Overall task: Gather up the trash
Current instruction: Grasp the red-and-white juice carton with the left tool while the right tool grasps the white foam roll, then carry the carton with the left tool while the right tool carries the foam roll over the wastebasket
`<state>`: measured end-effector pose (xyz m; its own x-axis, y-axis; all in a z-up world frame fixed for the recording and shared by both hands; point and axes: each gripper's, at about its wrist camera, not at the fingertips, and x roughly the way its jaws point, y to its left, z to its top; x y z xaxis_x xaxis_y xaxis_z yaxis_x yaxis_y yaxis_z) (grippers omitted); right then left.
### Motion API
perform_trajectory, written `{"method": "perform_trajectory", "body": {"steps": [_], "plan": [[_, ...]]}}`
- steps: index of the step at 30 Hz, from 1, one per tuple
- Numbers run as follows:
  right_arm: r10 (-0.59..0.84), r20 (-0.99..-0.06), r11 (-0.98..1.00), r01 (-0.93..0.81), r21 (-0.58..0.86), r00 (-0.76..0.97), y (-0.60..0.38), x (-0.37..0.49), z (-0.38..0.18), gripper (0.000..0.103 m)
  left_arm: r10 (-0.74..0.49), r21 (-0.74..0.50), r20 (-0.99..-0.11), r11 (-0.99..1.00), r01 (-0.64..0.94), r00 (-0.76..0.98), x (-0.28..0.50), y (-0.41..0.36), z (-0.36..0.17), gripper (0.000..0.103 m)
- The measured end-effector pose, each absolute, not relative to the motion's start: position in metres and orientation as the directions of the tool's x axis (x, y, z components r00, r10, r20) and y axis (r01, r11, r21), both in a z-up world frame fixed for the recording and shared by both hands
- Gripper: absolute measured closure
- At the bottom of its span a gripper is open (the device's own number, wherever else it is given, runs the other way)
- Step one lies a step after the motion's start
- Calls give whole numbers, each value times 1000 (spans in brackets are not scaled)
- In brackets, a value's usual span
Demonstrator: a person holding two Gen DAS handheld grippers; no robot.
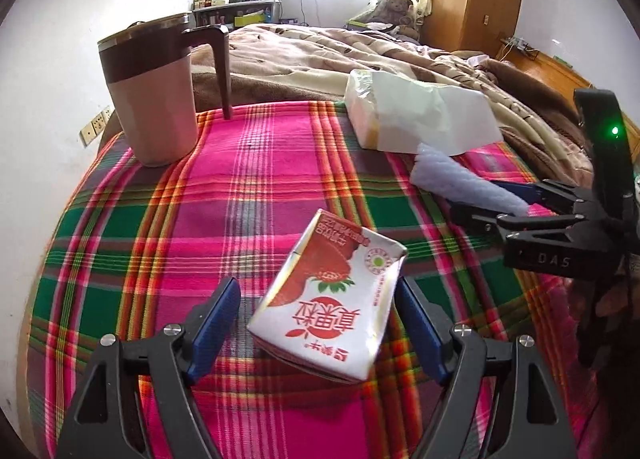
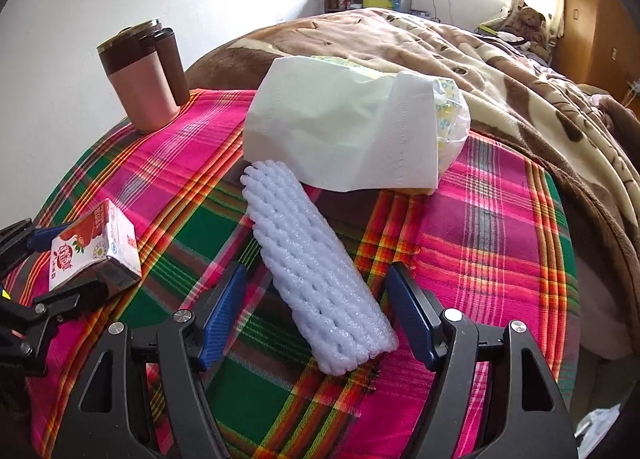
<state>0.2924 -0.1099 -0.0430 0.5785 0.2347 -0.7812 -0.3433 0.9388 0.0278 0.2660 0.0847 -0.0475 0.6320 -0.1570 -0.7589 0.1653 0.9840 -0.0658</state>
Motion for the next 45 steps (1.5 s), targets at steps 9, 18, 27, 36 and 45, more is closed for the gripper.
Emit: {"method": "perform_trajectory", "body": {"steps": [9, 18, 27, 36, 45], "plan": [[234, -780, 948, -313, 52, 580, -112, 289, -44, 60, -184, -99, -767, 980, 170, 615, 266, 81, -51, 36], [232, -774, 944, -329, 32, 590, -109, 273, -42, 77, -169, -92, -758, 984, 153, 630, 253, 74, -46, 40], [251, -738, 951, -303, 66, 626, -120, 245, -25, 77, -186, -105, -730, 981, 161, 658, 224, 60, -26, 40], [261, -697, 957, -272, 99, 667, -136, 205, -6, 77, -225, -115, -687, 973, 202, 691, 185, 33, 1, 40], [241, -647, 968, -223, 112, 723, -163, 160, 11, 77, -255, -121, -645, 965, 234, 720, 151, 8, 21, 39]]}}
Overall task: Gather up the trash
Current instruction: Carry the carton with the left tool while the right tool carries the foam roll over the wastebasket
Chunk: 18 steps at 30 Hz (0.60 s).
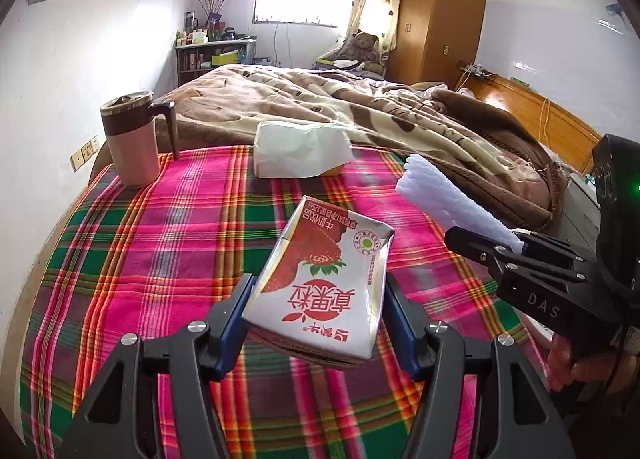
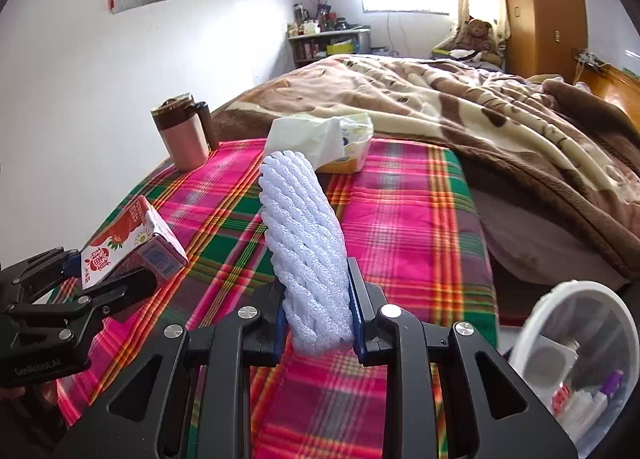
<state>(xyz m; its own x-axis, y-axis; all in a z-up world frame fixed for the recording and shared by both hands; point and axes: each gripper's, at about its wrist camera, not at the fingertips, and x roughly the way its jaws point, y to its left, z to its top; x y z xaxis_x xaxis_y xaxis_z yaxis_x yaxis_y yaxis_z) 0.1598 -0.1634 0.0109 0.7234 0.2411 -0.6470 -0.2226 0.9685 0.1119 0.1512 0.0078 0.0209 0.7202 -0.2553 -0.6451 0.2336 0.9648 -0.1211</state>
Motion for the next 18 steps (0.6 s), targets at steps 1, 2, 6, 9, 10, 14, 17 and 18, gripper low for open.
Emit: {"method": "perform_trajectory", "body": {"steps": [1, 2, 6, 9, 10, 14, 17, 18], "plan": [[239, -642, 969, -217, 115, 728, -167, 155, 13, 77, -259, -120, -642, 964, 239, 722, 148, 5, 22, 39], [235, -640, 971, -209, 117, 732, -171, 150, 14, 77, -262, -118, -638, 962, 245, 724, 145, 2, 23, 39], [215, -623, 976, -180, 120, 752, -183, 135, 20, 77, -283, -122, -624, 956, 267, 728, 132, -10, 29, 39], [182, -609, 983, -146, 109, 772, -192, 123, 23, 77, -292, -113, -615, 952, 284, 732, 123, -21, 33, 39], [174, -607, 985, -134, 110, 776, -196, 120, 23, 77, -300, -116, -611, 949, 292, 732, 120, -25, 34, 39], [142, -600, 989, -81, 127, 787, -213, 106, 24, 77, -325, -116, -599, 940, 322, 732, 111, -42, 38, 39], [117, -590, 989, -43, 138, 799, -228, 93, 25, 77, -343, -117, -593, 932, 344, 728, 107, -56, 39, 39], [105, -587, 990, -29, 138, 803, -232, 90, 25, 77, -348, -113, -590, 929, 352, 728, 105, -62, 39, 39]]}}
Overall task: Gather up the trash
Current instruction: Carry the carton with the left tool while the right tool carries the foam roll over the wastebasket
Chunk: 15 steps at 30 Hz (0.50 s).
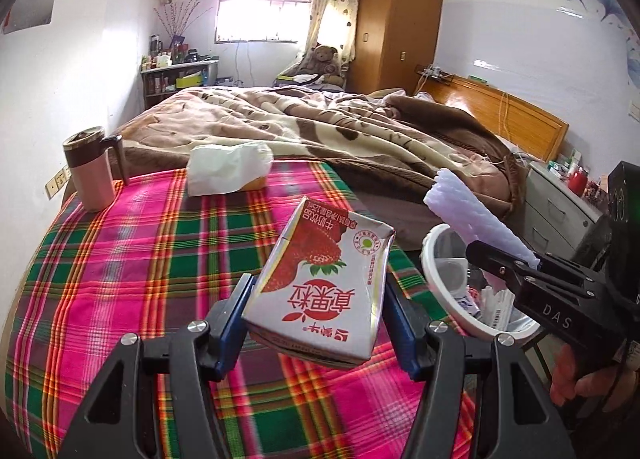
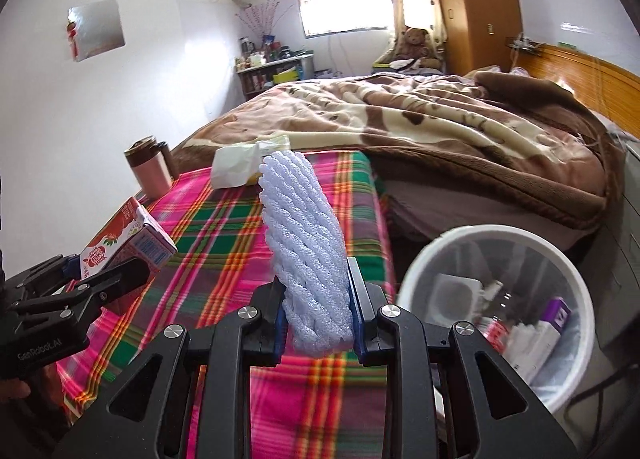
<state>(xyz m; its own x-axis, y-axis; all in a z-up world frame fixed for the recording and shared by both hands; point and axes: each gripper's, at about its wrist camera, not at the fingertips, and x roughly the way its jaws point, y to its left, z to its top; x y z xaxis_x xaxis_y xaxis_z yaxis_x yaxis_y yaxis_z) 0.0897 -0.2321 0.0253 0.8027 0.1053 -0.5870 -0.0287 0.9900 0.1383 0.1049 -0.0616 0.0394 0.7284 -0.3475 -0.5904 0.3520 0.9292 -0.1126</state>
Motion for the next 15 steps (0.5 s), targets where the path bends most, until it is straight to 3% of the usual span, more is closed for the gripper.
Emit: {"method": "perform_trajectory", "body": {"steps": [15], "plan": [[-92, -584, 971, 202, 126, 807, -302, 48, 23, 77, -451, -106, -584, 866, 488, 674, 95, -149, 39, 39]]}}
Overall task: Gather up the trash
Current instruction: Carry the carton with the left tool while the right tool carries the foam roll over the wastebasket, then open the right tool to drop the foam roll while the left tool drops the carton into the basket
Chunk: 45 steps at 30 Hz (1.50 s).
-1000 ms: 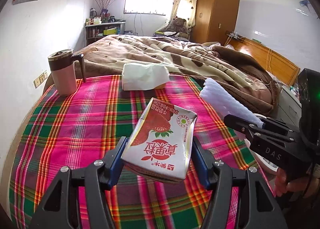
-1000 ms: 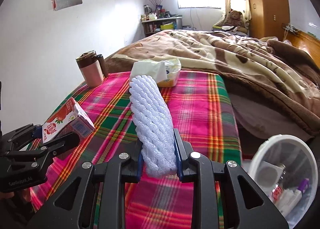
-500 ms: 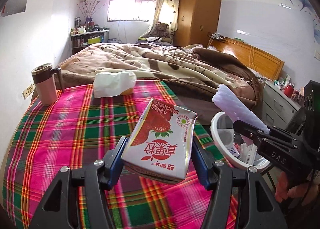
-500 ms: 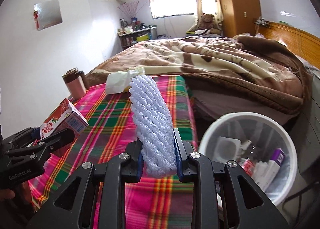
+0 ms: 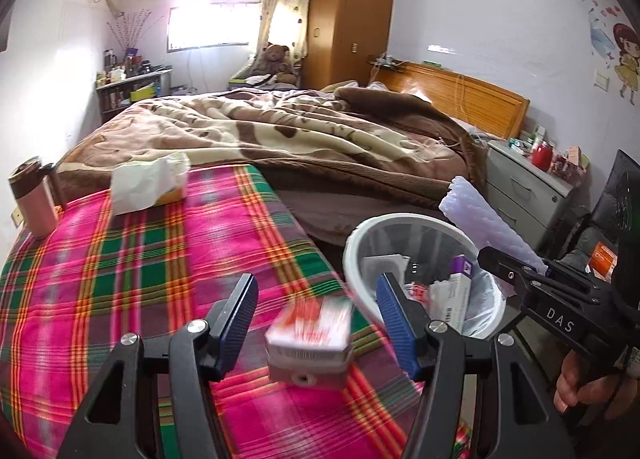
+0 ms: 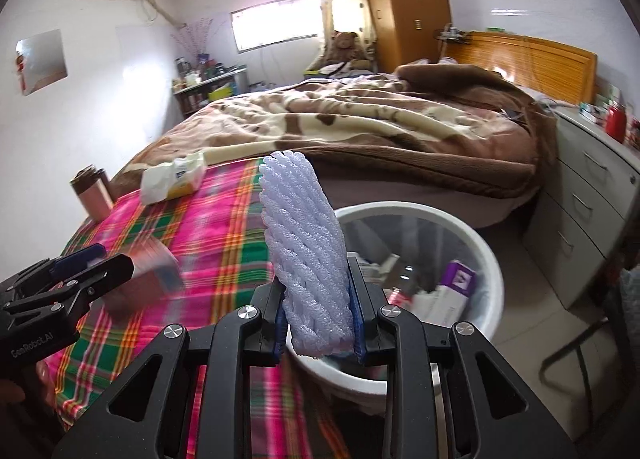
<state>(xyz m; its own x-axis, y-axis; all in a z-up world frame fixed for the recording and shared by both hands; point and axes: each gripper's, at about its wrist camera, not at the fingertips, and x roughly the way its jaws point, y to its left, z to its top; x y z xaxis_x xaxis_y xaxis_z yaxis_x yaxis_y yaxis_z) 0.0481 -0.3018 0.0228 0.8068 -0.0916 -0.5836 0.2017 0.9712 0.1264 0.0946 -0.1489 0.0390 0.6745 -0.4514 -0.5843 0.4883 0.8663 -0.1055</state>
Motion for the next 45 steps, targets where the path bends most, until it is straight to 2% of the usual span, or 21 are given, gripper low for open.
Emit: {"method": "perform_trajectory", "body": {"steps": [9, 11, 13, 18, 26, 29, 31, 32, 45], "plan": [[-172, -598, 944, 305, 128, 783, -333, 39, 16, 77, -489, -102, -609, 829, 549, 625, 95, -193, 30, 39], [-168, -601, 941, 309, 139, 781, -334, 37, 12, 77, -496, -119, -617, 826, 550, 611, 89, -192, 26, 39], [-161, -604, 939, 310, 150, 780, -336, 35, 8, 77, -492, -103, -625, 822, 560, 607, 82, -191, 21, 30], [-141, -611, 938, 303, 169, 779, -336, 35, 3, 77, -484, -125, -687, 814, 567, 543, 77, -195, -3, 30], [-123, -619, 942, 287, 172, 776, -336, 33, -1, 77, -462, -103, -732, 802, 588, 501, 69, -207, -23, 29], [-119, -625, 943, 284, 171, 772, -337, 33, -3, 77, -459, -109, -741, 802, 587, 490, 71, -207, -27, 44], [-118, -626, 943, 285, 174, 771, -338, 33, -3, 77, -462, -101, -735, 799, 593, 497, 70, -209, -25, 62], [-120, -626, 942, 288, 174, 770, -340, 33, -3, 77, -464, -99, -732, 797, 596, 499, 70, -209, -24, 65], [-146, -631, 930, 324, 176, 762, -357, 37, -3, 77, -512, -101, -668, 781, 616, 540, 87, -240, 7, 66]]}}
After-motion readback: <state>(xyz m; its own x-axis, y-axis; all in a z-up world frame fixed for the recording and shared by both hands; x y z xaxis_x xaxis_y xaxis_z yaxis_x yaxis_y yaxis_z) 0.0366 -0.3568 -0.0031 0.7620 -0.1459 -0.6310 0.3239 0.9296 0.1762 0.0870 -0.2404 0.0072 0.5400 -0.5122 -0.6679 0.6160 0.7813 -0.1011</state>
